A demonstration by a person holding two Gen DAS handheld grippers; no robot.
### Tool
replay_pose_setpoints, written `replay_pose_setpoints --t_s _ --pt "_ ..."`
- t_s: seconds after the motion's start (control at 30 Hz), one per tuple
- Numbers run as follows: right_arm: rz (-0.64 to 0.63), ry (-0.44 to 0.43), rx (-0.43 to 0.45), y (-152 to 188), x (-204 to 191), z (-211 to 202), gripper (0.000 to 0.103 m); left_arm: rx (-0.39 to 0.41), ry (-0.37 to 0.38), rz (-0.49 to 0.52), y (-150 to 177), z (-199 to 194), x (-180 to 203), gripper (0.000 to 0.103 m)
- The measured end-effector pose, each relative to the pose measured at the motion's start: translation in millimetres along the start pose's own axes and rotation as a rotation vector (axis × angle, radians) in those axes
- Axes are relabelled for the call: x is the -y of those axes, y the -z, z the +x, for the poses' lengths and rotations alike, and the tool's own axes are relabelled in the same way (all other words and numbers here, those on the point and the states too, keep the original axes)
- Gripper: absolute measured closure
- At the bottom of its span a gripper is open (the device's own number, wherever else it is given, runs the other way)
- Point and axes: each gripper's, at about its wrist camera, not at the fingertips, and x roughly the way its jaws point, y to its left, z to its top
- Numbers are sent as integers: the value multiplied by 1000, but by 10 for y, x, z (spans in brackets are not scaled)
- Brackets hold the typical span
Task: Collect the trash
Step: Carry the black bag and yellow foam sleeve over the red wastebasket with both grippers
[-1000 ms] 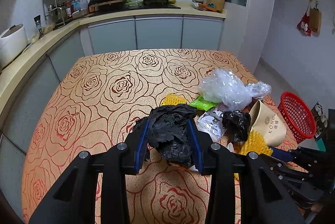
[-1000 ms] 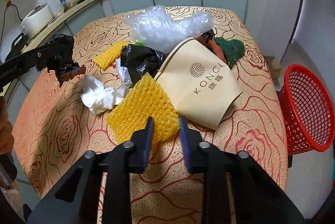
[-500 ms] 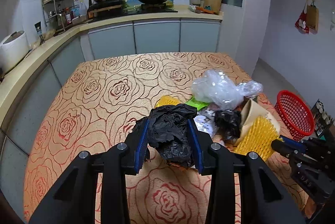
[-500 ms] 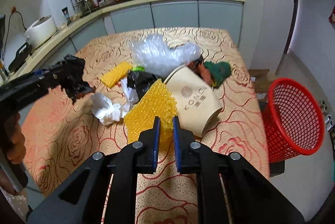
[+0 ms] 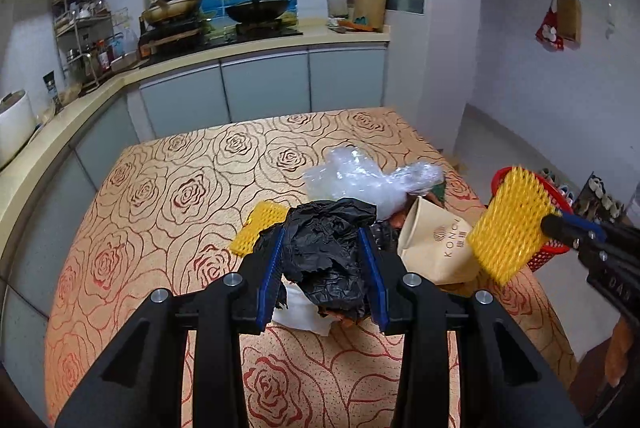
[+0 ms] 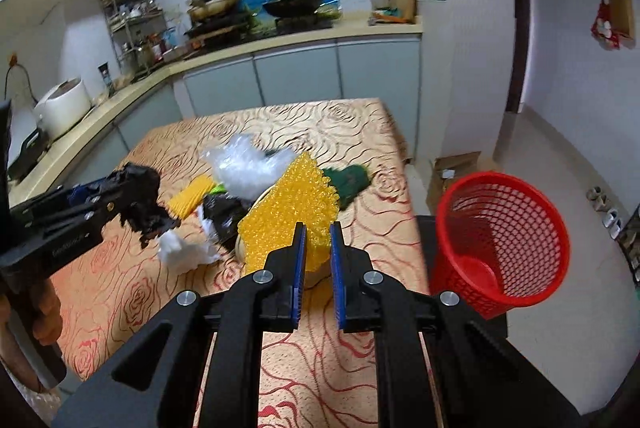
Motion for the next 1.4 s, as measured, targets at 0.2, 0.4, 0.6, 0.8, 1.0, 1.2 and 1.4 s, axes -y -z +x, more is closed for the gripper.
replay_pose_setpoints --t_s 0.2,0.4,0.6,0.8,1.0,1.2,1.4 --pt "26 45 33 -44 123 -149 91 17 18 22 -63 -64 96 68" --pt "50 89 63 -101 314 -275 91 49 48 42 -183 -111 259 68" --pt "58 126 82 -114 502 -375 91 67 81 44 -271 -59 487 68" --pt "73 170 92 -156 762 -415 91 65 129 55 -375 77 828 68" --pt "100 243 97 -150 1097 -403 91 57 182 75 -519 292 1265 67" --pt "103 343 107 -154 1421 -323 91 73 231 107 -673 568 1779 67" --pt "117 396 67 -96 1675 -65 91 67 266 154 -679 799 2213 67"
